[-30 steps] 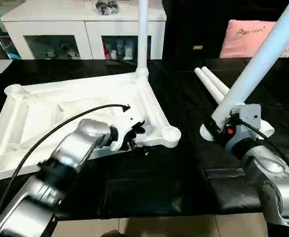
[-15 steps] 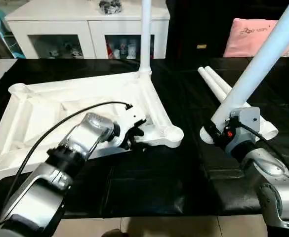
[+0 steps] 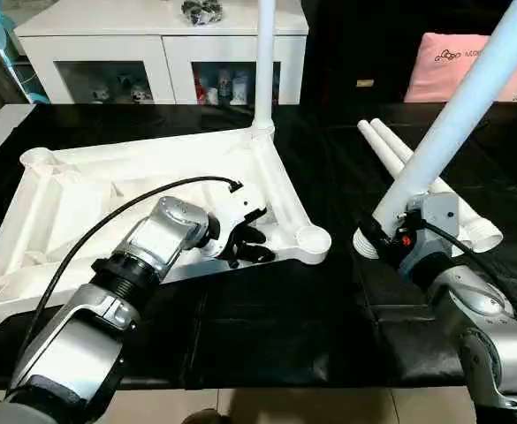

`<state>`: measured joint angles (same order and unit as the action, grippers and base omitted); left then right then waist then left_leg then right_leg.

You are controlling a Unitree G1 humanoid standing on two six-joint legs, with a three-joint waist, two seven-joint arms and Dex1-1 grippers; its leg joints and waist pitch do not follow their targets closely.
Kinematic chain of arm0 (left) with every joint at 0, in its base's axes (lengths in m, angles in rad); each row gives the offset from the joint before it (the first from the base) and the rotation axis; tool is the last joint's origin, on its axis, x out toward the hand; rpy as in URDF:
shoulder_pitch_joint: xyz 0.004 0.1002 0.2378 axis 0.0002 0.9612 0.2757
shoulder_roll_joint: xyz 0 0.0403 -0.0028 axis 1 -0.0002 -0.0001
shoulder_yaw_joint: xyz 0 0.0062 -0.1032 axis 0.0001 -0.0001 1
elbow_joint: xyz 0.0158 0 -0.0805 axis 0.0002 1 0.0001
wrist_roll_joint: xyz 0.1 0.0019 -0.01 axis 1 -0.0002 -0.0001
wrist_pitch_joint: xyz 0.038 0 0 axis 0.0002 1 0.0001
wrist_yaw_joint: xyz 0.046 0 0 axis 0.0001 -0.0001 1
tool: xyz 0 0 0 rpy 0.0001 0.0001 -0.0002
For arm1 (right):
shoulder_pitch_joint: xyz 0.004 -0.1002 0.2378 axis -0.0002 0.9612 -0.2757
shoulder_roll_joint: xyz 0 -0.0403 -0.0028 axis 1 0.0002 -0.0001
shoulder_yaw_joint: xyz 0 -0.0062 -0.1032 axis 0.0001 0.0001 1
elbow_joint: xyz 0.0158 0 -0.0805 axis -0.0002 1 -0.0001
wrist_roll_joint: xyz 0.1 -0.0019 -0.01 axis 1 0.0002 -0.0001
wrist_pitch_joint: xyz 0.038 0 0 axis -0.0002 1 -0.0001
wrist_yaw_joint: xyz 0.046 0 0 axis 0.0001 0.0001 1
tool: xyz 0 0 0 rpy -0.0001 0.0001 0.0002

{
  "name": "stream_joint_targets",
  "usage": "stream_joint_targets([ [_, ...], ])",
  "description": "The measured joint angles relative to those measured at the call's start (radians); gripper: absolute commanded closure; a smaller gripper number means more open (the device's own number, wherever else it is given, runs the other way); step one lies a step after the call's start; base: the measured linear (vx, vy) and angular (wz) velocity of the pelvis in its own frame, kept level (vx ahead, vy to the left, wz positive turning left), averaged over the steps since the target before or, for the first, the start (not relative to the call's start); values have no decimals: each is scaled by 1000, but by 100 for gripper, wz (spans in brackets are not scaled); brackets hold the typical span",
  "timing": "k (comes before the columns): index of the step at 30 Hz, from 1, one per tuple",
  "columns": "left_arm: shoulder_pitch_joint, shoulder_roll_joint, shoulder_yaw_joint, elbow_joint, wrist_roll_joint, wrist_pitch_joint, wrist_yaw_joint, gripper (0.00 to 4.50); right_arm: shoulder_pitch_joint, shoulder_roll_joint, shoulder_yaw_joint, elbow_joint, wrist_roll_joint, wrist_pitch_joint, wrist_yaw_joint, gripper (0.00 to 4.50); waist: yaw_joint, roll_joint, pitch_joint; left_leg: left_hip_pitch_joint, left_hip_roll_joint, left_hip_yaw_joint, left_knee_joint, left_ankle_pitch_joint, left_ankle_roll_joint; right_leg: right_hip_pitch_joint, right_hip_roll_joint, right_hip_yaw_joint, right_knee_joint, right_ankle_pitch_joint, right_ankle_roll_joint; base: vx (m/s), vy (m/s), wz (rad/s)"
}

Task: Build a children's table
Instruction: Move table base

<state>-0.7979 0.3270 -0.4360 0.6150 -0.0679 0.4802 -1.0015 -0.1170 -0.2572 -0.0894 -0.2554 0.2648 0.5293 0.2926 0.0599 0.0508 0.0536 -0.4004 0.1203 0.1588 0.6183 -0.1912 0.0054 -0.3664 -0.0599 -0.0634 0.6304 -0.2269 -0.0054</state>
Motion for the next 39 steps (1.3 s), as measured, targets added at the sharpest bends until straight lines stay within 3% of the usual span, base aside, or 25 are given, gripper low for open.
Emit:
stream_joint_targets([
  [12,-3,-4,-1,33,25,-25,-24,349,0,0,1,0,0,0,0,254,0,0,0,0,0,0,0,0,0,0,0,0,0,0,0,0,0,0],
  [17,-4,-5,-2,38,34,-31,-41,394,0,0,3,0,0,0,0,254,-1,1,0,0,0,0,0,0,0,0,0,0,0,0,0,0,0,0],
  [18,-4,-5,-2,38,36,-32,-45,421,0,0,4,0,0,0,1,254,-1,1,0,0,0,0,0,0,0,0,0,0,0,0,0,0,0,0],
  [25,-3,9,-9,34,51,-54,-79,444,0,0,11,0,0,0,3,254,-4,2,1,0,0,0,-1,0,0,0,0,0,-1,0,0,0,0,0],
  [29,25,52,-12,-25,51,-59,-117,444,1,-1,13,0,4,1,15,254,-14,2,1,0,0,1,-5,0,0,-1,0,0,-3,-1,-1,0,0,0],
  [35,170,182,27,-239,11,-15,-178,450,9,-12,20,-4,39,2,69,254,-26,6,1,0,1,2,-12,0,-1,-5,1,0,-3,-4,-6,0,0,0],
  [39,265,259,50,-382,-12,25,-197,450,10,-14,24,-4,45,3,87,254,-23,6,1,-1,1,4,-13,1,0,-6,1,0,-3,-4,-7,0,0,0],
])
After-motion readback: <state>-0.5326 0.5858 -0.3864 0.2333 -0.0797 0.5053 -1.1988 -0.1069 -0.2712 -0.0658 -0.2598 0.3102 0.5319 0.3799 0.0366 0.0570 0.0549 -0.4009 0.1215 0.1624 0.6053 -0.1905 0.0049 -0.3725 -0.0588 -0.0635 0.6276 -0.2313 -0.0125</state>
